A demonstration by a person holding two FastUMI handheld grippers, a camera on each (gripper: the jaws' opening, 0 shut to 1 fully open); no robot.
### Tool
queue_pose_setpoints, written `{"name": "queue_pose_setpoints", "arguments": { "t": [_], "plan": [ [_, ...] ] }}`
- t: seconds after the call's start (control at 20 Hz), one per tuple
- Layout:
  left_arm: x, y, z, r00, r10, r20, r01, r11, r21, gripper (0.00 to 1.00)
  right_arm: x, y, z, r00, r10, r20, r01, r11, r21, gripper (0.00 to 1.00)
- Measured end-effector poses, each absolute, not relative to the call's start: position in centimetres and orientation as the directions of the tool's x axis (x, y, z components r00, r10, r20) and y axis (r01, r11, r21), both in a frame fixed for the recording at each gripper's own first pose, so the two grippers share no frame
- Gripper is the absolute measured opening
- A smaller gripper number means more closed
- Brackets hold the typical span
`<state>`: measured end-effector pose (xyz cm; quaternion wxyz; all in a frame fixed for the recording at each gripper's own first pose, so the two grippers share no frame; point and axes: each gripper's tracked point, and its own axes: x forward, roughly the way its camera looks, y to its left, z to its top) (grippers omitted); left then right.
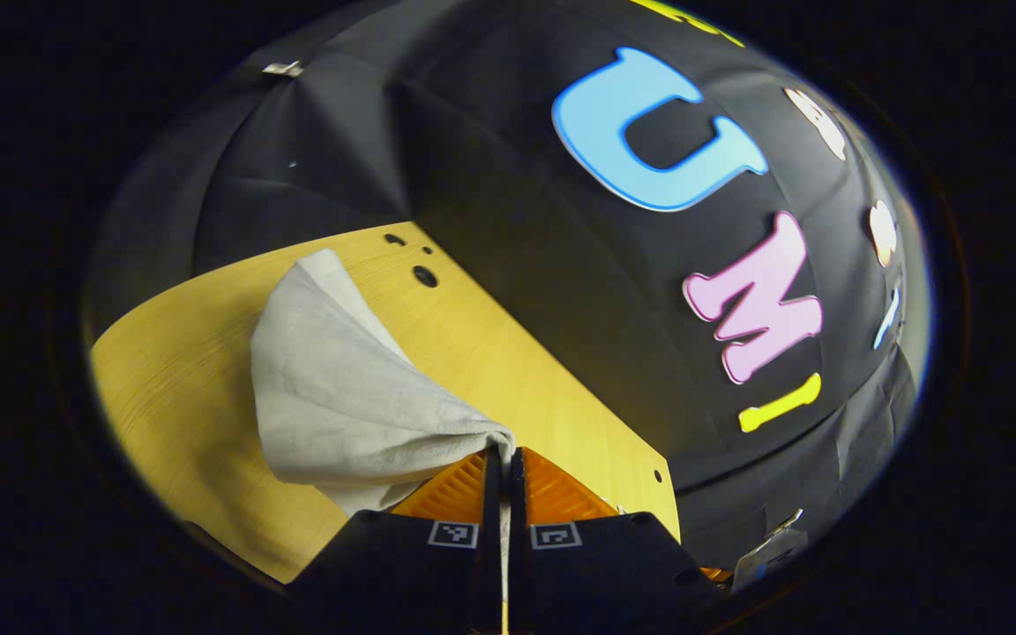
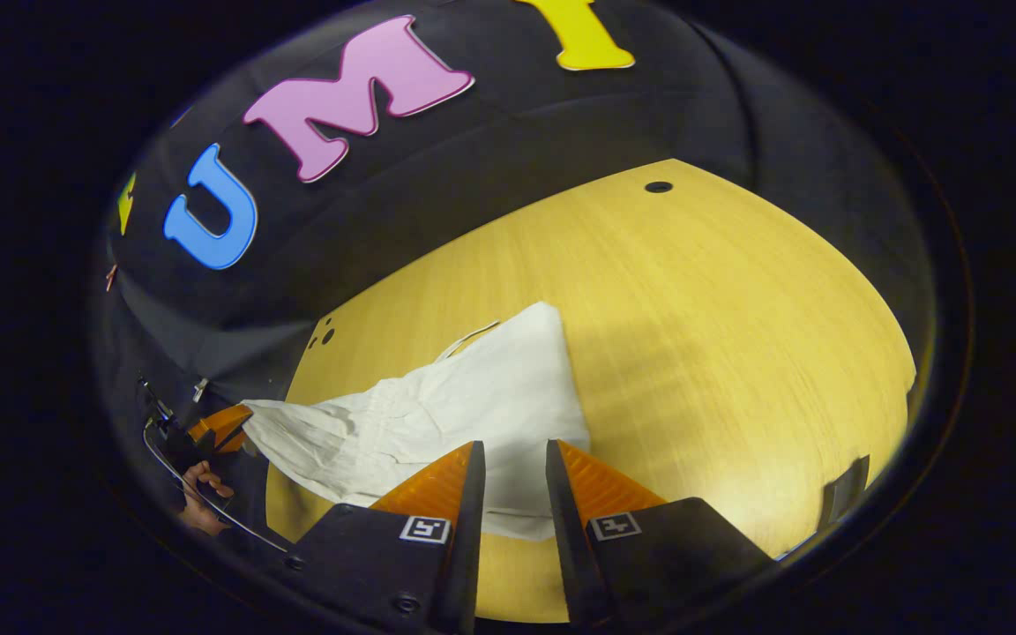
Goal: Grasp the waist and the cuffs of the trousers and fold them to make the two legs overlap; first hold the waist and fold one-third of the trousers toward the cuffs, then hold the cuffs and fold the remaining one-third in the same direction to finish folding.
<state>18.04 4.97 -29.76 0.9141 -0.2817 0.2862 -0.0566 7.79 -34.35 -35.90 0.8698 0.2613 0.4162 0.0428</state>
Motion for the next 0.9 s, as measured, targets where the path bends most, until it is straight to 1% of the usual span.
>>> {"name": "queue_pose_setpoints", "arguments": {
  "t": [0.2, 0.4, 0.7, 0.9],
  "plan": [
    [18.5, -0.9, -28.0, 0.812, -0.348, -0.468, 0.093, 0.870, -0.485, 0.07, 6.9, -38.5, -35.6, 0.677, 0.232, -0.698, 0.215, 0.845, 0.490, 0.43],
    [17.8, -6.9, -28.0, 0.762, -0.433, -0.482, 0.239, 0.879, -0.412, 0.07, 6.0, -41.6, -35.4, 0.689, 0.203, -0.696, 0.253, 0.832, 0.493, 0.43],
    [15.5, -16.0, -30.9, 0.640, -0.521, -0.564, 0.420, 0.852, -0.311, 0.07, 4.6, -44.4, -35.3, 0.697, 0.180, -0.694, 0.289, 0.816, 0.501, 0.43],
    [13.5, -20.4, -35.8, 0.545, -0.510, -0.665, 0.528, 0.825, -0.200, 0.07, 3.6, -46.4, -35.4, 0.701, 0.163, -0.694, 0.321, 0.797, 0.511, 0.43]
  ]
}}
